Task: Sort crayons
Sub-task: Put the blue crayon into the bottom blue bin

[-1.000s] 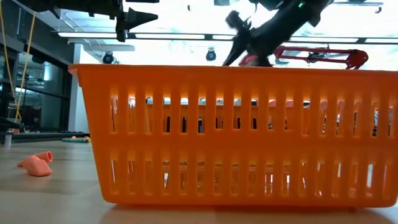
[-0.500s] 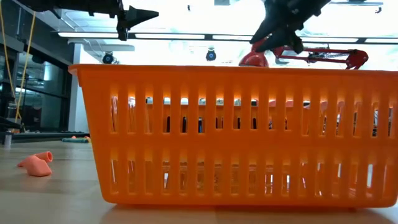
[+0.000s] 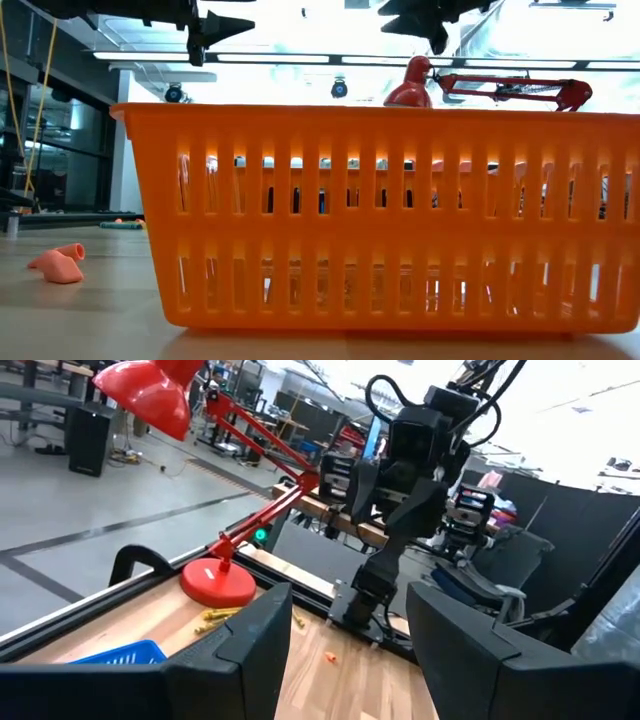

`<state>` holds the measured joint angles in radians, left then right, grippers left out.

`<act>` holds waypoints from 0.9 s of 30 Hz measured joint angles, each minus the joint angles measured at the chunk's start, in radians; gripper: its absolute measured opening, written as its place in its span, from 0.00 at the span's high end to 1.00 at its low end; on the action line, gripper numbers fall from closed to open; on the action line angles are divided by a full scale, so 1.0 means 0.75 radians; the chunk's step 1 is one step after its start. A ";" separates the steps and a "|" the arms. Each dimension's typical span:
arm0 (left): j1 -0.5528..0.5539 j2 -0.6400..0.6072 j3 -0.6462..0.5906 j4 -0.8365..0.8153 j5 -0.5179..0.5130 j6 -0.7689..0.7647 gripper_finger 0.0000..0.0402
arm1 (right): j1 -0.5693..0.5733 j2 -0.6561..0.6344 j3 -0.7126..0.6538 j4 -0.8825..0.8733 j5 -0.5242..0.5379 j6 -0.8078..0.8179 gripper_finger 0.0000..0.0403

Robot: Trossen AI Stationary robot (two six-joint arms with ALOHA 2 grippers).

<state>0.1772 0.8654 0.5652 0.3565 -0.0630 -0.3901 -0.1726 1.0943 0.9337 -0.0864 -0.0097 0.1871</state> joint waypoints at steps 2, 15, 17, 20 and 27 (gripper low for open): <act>0.000 0.000 0.000 -0.001 -0.005 0.000 0.54 | 0.000 0.000 0.000 0.000 0.000 -0.040 0.67; 0.210 0.278 0.590 -1.545 -0.136 0.067 0.54 | 0.001 0.009 0.000 -0.012 0.114 0.022 0.67; 0.282 0.385 0.642 -1.840 -0.118 0.052 0.54 | 0.001 0.019 0.000 -0.002 0.141 0.023 0.67; 0.376 0.535 0.620 -2.150 -0.060 0.083 0.54 | 0.001 0.035 0.000 -0.016 0.158 0.048 0.67; 0.436 0.801 0.503 -2.168 -0.108 0.403 0.54 | 0.002 0.088 0.001 -0.036 0.159 0.068 0.67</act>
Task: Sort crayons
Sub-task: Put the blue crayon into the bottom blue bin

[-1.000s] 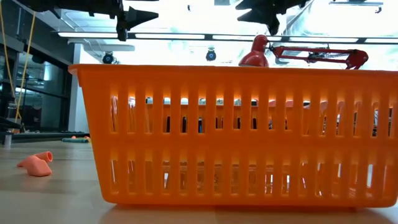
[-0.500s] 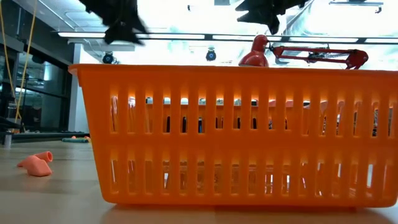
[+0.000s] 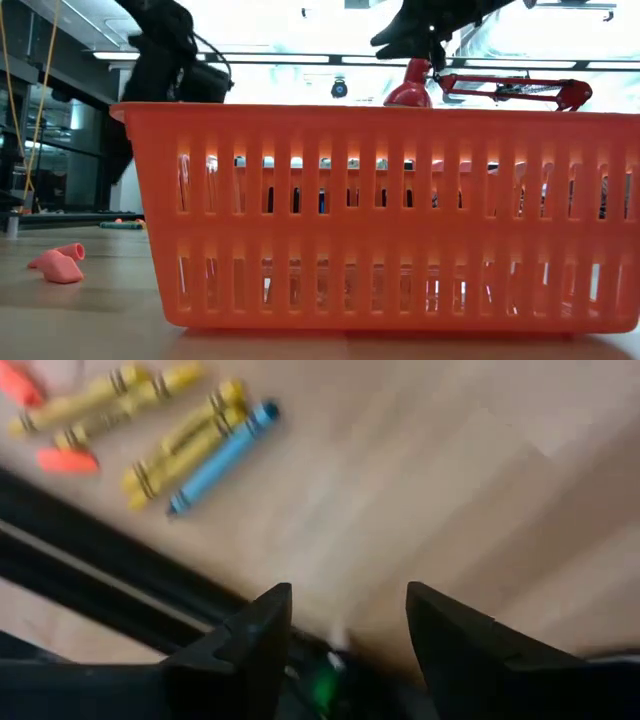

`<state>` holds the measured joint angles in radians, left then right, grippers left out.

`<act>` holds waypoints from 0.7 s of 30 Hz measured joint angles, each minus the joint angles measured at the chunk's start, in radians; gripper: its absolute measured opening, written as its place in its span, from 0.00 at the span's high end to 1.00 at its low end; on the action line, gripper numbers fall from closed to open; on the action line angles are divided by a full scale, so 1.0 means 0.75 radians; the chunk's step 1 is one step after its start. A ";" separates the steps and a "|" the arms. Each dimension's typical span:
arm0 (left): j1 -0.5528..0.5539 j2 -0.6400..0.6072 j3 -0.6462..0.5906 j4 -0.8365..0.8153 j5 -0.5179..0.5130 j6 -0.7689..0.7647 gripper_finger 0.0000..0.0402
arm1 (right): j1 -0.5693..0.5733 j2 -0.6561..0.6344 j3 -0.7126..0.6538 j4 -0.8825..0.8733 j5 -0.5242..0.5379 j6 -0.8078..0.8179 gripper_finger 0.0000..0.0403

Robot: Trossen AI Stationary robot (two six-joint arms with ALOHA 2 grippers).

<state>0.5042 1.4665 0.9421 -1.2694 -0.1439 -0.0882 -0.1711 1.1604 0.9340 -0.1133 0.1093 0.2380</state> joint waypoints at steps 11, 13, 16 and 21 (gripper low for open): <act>0.000 0.284 -0.007 0.164 -0.209 0.311 0.54 | 0.002 0.051 0.000 -0.026 -0.012 0.036 0.67; -0.001 0.312 -0.007 0.207 -0.208 0.401 0.54 | 0.002 0.050 0.000 -0.026 -0.013 0.034 0.67; -0.009 0.325 -0.007 0.277 -0.215 0.529 0.54 | 0.002 0.050 0.000 -0.026 -0.014 0.035 0.67; -0.006 0.321 -0.007 0.330 -0.235 0.668 0.54 | 0.002 0.050 0.000 -0.027 -0.016 0.037 0.67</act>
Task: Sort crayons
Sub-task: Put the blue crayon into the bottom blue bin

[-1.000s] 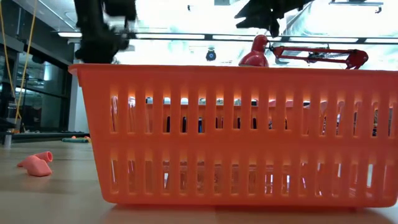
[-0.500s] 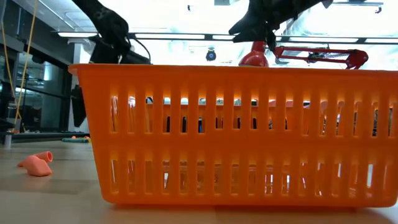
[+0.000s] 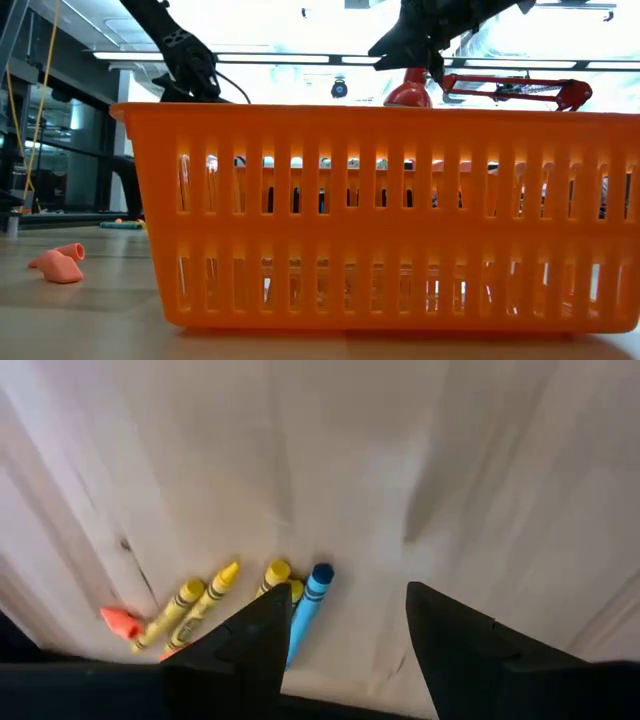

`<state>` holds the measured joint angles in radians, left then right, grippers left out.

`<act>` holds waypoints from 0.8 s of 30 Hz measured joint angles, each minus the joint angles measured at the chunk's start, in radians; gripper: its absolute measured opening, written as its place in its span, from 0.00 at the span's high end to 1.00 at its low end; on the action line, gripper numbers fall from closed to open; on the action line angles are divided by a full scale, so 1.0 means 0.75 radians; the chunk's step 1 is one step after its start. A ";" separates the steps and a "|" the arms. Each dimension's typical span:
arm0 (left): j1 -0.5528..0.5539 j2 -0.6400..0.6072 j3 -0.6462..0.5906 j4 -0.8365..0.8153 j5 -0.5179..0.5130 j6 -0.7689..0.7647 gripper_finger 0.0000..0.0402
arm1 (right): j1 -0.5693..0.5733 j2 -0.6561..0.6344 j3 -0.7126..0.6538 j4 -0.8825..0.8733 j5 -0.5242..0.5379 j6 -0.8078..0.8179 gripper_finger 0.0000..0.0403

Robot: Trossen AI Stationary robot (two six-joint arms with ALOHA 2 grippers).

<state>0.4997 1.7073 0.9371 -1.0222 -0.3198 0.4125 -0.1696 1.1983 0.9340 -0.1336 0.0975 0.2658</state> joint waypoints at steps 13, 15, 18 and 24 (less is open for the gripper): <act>0.088 -0.105 -0.002 0.061 0.115 0.357 0.55 | 0.000 0.000 0.000 -0.006 0.080 0.129 0.67; 0.110 -0.158 -0.005 0.103 0.135 0.391 0.57 | 0.000 0.000 0.000 -0.006 0.080 0.129 0.67; 0.145 -0.232 -0.042 0.161 0.176 0.409 0.60 | 0.000 0.000 0.000 -0.007 0.080 0.137 0.67; 0.172 -0.306 -0.191 0.160 0.214 0.542 0.63 | 0.000 0.000 0.000 -0.006 0.081 0.138 0.67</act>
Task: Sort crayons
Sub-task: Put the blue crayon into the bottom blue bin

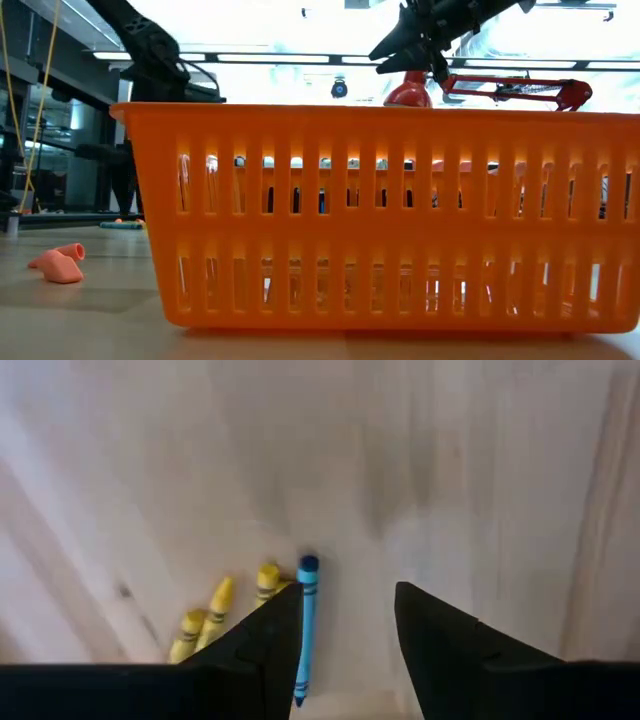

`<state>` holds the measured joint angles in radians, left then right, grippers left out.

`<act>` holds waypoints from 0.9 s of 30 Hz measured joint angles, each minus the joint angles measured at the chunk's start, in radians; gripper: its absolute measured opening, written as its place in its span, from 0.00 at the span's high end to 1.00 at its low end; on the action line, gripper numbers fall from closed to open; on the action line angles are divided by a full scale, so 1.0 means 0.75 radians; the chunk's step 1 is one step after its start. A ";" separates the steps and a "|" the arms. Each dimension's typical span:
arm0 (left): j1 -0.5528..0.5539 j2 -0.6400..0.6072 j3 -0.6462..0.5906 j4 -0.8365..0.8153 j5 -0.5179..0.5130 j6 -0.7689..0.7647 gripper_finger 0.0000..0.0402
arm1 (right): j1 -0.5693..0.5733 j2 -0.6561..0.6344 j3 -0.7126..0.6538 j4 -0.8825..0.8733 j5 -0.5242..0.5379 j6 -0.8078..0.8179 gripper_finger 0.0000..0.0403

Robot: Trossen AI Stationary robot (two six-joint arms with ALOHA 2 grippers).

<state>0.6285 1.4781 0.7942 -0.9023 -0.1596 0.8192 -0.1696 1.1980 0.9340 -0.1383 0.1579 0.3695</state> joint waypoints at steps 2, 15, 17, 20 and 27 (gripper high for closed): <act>0.000 -0.007 -0.043 0.051 -0.013 0.036 0.63 | 0.000 0.000 0.000 0.000 0.000 0.003 0.67; -0.001 -0.008 -0.157 0.192 -0.028 0.064 0.64 | 0.000 0.000 0.000 -0.001 0.001 0.045 0.67; -0.001 -0.010 -0.170 0.218 -0.031 0.064 0.65 | 0.000 0.000 0.000 -0.002 0.001 0.045 0.67; -0.001 -0.013 -0.176 0.223 -0.034 0.064 0.66 | 0.000 0.000 0.000 -0.002 0.001 0.046 0.67; 0.021 -0.010 -0.176 0.206 -0.023 0.180 0.69 | 0.000 0.000 0.000 -0.004 0.001 0.045 0.67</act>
<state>0.6439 1.4705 0.6621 -0.7475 -0.1769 0.9541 -0.1696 1.1980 0.9340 -0.1413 0.1589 0.4034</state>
